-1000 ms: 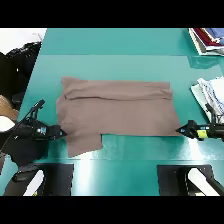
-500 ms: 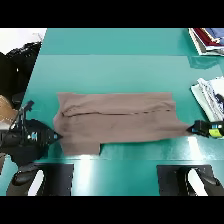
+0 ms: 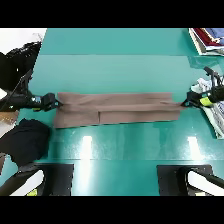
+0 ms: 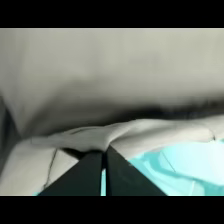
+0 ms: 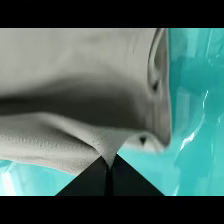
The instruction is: Fold the shirts.
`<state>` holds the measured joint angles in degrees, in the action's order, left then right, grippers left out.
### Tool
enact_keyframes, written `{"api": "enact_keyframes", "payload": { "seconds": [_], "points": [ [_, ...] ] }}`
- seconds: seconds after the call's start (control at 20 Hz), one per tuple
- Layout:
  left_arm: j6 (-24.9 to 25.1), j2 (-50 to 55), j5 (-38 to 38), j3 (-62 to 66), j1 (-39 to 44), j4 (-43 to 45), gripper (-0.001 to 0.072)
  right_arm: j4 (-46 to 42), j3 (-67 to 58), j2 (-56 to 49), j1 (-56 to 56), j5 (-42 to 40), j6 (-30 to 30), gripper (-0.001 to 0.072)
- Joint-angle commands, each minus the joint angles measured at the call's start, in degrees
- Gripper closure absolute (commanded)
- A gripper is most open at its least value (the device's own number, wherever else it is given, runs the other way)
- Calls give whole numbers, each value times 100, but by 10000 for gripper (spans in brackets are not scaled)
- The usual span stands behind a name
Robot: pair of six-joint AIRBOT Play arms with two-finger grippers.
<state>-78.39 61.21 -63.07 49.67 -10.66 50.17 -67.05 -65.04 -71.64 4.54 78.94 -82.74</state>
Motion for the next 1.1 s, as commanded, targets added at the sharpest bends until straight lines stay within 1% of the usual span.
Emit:
{"api": "enact_keyframes", "payload": {
  "seconds": [0.0, 0.05, 0.1, 0.15, 0.2, 0.25, 0.35, 0.5, 0.55, 0.6, 0.65, 0.7, 0.75, 0.8, 0.9, 1.05],
  "points": [
    [238, 1025, 420, 573, -2, -332, 681, 17, -763, -918, -44, -94, -50, 695],
    [295, 1215, 457, 708, -2, -356, 681, 114, -953, -1117, -44, -101, -59, 694],
    [452, 1351, 494, 809, -2, -442, 680, 348, -1150, -1329, -28, -103, -57, 688],
    [505, 1427, 542, 879, -4, -509, 616, 614, -1338, -1523, 11, -107, -55, 587],
    [494, 1449, 662, 898, -2, -573, 364, 918, -1521, -1722, 63, -151, -42, 371],
    [494, 1449, 796, 905, -4, -610, 240, 1158, -1674, -1886, 109, -212, 0, 324],
    [492, 1449, 846, 970, -4, -614, 240, 1390, -1908, -2140, 223, -190, 162, 324],
    [496, 1443, 437, 1130, -4, -612, 241, 1180, -1906, -2151, 457, 232, 592, 324],
    [496, 1443, 297, 1163, -4, -612, 272, 1134, -1858, -2149, 579, 398, 713, 324],
    [501, 1443, 168, 1163, -4, -619, 503, 1156, -1759, -2149, 748, 557, 822, 324],
    [564, 1443, 55, 1163, -2, -619, 684, 1158, -1609, -2149, 911, 656, 946, 323],
    [601, 1443, 4, 1163, -2, -658, 673, 1163, -1434, -2149, 1016, 737, 1134, 283],
    [601, 1443, -15, 1163, 33, -684, 676, 1161, -1224, -2149, 1132, 748, 1314, 99],
    [601, 1443, -22, 1161, 114, -699, 681, 1167, -981, -2151, 1215, 680, 1432, 16],
    [603, 1443, 46, 1161, 446, -686, 681, 1294, -529, -2151, 1305, 437, 1781, 17],
    [584, 1443, 531, 1158, 1180, -671, 681, 1591, -39, -2173, 1311, 83, 2098, 22]
  ]
}}
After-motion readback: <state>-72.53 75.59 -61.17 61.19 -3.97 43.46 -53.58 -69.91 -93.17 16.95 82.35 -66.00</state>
